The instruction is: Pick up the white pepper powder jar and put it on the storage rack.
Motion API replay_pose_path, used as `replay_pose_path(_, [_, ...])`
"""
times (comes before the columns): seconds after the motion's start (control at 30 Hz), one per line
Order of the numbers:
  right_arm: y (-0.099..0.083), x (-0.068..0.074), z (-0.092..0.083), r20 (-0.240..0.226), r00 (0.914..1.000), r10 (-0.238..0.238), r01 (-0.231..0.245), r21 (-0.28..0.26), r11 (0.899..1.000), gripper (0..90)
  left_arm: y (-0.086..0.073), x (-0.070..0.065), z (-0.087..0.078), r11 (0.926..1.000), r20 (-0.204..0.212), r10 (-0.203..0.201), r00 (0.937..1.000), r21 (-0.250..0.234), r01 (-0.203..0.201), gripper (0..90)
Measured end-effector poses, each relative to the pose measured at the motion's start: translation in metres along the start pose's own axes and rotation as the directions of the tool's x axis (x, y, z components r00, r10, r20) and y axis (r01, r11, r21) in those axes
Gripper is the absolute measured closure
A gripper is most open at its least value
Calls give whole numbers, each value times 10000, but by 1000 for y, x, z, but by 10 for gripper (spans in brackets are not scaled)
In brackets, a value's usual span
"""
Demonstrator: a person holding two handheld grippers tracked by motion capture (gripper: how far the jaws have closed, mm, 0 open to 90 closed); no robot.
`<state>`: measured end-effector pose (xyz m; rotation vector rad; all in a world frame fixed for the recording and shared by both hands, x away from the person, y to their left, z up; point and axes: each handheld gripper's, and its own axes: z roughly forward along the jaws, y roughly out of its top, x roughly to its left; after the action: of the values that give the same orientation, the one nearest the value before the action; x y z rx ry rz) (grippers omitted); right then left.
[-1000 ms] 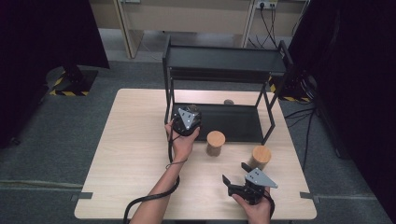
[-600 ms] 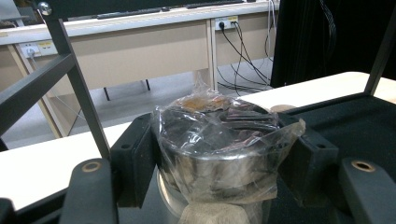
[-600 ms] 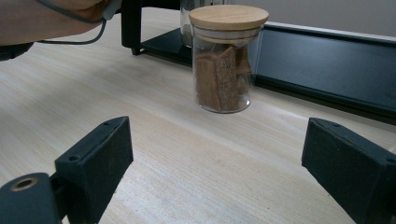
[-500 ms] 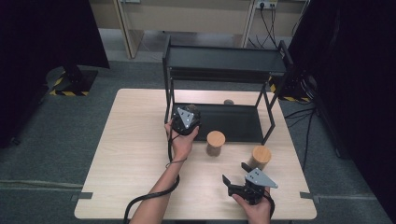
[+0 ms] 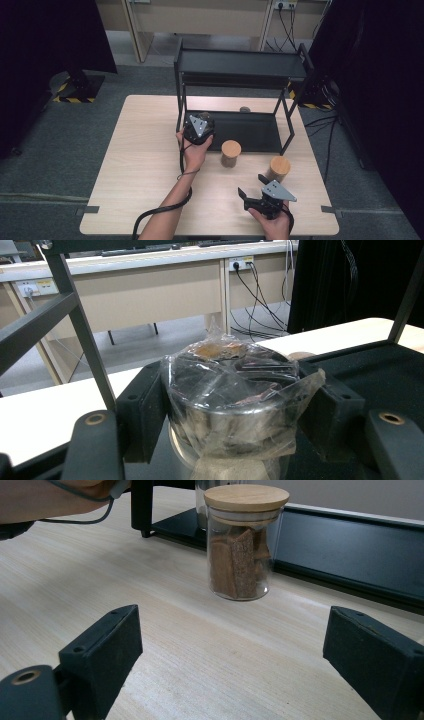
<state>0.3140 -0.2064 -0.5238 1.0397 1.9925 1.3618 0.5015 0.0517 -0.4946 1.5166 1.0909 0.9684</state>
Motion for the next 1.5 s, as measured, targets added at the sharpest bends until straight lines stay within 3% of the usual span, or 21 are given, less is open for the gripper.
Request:
replay_pose_path(0.6, [0, 0, 0, 1, 10000, -23, 23, 14, 10000, 92, 0, 1, -3, 9998, 58, -164, 9998, -58, 165, 282])
replay_pose_path(1.5, [0, 1, 0, -3, 10000, -67, 67, 51, 10000, 93, -6, -4, -13, 9991, -123, -402, 9991, -162, 400, 129])
